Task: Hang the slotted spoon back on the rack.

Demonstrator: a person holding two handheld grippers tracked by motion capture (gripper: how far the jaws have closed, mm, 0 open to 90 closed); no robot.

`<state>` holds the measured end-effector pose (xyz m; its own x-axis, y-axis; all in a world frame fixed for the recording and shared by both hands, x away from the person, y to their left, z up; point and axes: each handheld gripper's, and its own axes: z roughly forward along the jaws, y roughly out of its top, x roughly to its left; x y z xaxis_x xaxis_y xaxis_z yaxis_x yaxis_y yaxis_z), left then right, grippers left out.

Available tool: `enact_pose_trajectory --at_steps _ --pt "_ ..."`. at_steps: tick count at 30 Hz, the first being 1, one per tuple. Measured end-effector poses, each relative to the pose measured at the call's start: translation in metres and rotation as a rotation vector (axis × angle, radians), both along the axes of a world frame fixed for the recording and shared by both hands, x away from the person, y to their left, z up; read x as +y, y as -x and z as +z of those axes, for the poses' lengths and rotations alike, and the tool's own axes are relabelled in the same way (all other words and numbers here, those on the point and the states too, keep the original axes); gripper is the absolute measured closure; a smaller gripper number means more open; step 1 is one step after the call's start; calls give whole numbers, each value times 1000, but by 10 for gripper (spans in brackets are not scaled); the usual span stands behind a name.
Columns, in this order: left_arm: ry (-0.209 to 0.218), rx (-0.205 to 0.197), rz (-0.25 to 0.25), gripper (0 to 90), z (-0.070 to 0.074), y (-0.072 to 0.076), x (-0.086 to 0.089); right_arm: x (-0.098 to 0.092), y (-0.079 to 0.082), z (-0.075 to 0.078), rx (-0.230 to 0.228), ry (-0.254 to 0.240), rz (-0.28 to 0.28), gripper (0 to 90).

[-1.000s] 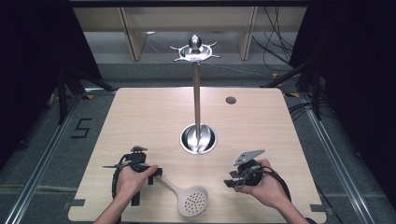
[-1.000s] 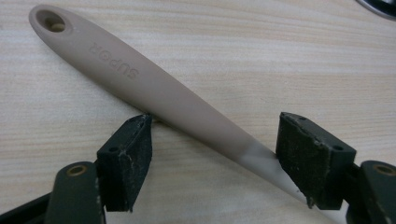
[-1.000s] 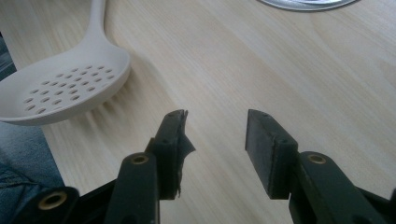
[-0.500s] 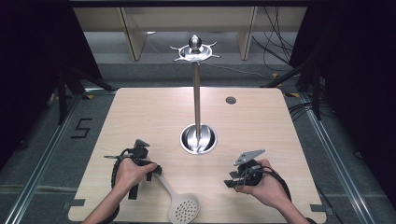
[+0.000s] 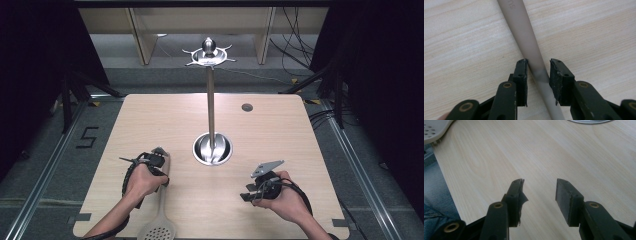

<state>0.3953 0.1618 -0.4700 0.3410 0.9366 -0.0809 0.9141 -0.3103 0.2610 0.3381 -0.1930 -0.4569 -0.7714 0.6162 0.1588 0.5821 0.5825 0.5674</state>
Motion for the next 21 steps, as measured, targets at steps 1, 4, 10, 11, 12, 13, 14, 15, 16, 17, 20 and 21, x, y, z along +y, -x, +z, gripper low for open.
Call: enact_pose_trajectory --at_steps 1,4,10,11,12,13,14,15,16,17,20,21 --pt "10 0 12 653 -1 0 0 0 0 -1 -5 -3 9 575" --pt "29 37 15 613 -3 -1 1 1 0 -2 -6 -15 6 573" --pt "4 59 27 624 -7 -2 -2 1 -1 -3 -5 -13 6 571" --pt "3 61 28 627 -9 -3 -3 1 -1 -2 -3 -5 10 571" --pt "-6 64 24 630 -9 -3 -3 1 -1 -2 -1 0 14 571" --pt "-16 61 20 638 -10 -3 -4 1 -1 -2 -1 -1 15 570" --pt "-11 64 33 651 -10 -3 -5 1 -1 -2 -1 -1 16 570" --pt "-2 71 79 657 -10 -1 -8 1 0 -2 -1 -1 15 570" --pt "-11 54 69 661 -11 -2 -8 1 0 -2 -1 -1 15 570" --pt "-14 54 37 666 -11 -3 -6 1 0 -2 -1 -1 13 570" --pt "27 63 73 693 -11 0 -9 1 0 -3 -4 -15 5 569" --pt "24 57 46 706 -10 0 -8 1 0 -3 -1 -8 -5 569"
